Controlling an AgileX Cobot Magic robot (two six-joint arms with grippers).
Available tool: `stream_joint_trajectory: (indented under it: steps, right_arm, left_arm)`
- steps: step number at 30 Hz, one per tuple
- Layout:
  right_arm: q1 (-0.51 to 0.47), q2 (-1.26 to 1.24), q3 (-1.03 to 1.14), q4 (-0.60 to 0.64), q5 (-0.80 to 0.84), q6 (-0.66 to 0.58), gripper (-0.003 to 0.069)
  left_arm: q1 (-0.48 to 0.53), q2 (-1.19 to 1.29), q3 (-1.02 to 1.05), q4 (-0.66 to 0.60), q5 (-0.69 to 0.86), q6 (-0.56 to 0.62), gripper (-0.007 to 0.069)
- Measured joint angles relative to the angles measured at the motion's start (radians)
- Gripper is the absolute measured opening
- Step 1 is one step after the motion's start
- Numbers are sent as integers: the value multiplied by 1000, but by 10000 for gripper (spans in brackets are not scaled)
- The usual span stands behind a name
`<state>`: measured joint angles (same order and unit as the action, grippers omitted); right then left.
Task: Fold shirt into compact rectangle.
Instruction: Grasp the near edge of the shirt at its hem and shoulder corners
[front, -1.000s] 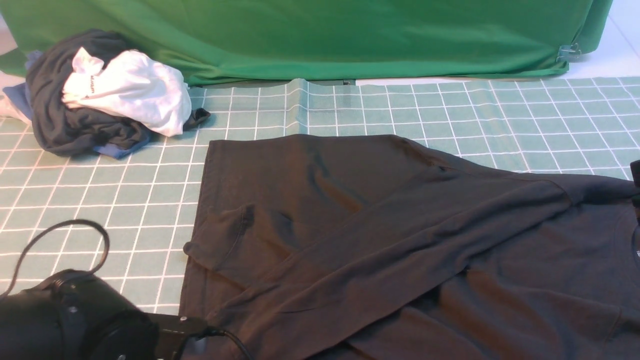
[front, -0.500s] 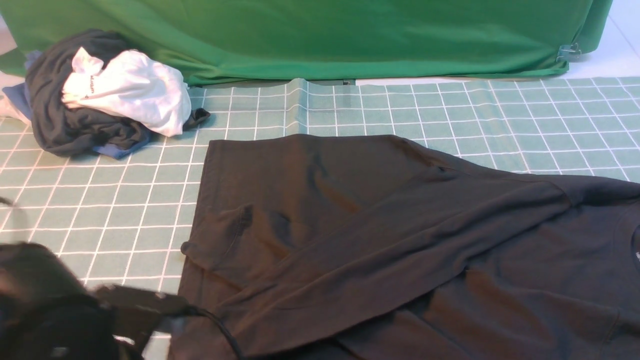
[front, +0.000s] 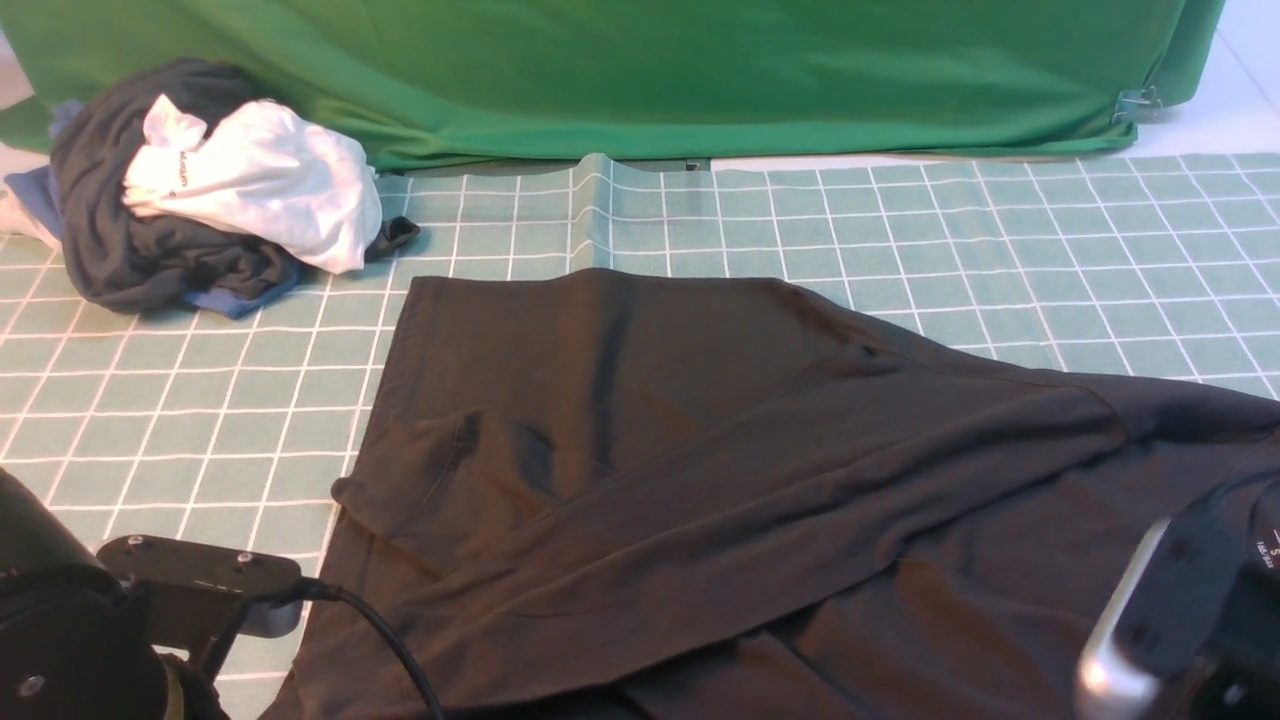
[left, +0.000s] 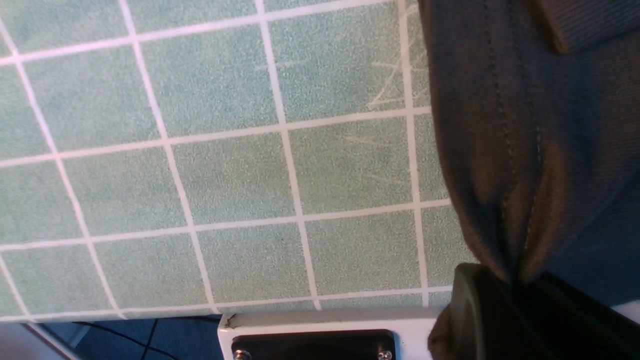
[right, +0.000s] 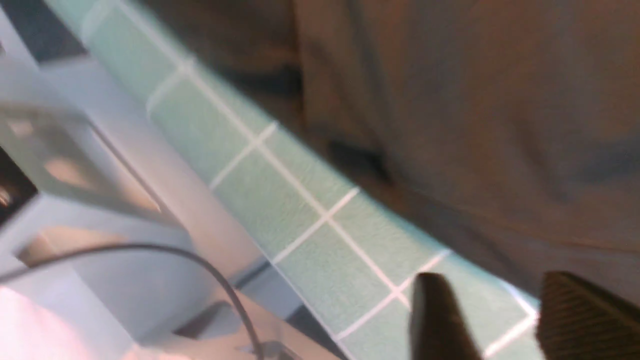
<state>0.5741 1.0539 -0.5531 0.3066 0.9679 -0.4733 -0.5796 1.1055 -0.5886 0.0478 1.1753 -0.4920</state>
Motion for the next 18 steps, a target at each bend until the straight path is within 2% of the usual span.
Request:
stream_joint_trajectory:
  steps: [4,11,15,18]
  right_arm:
    - [92,72,43,-19,-130,-9,419]
    - [203,236,48,-114,-223,21,438]
    - [238,357,43,-175,-251,54,391]
    - [240,389,26,-203,-250,84,269]
  left_arm:
    - [0,0,0,3,0,0,10]
    - [0,0,0,3,0,0,10]
    - [1,0,0,3,-23,-12,10]
    - [1,0,0,3,-33,-32,10]
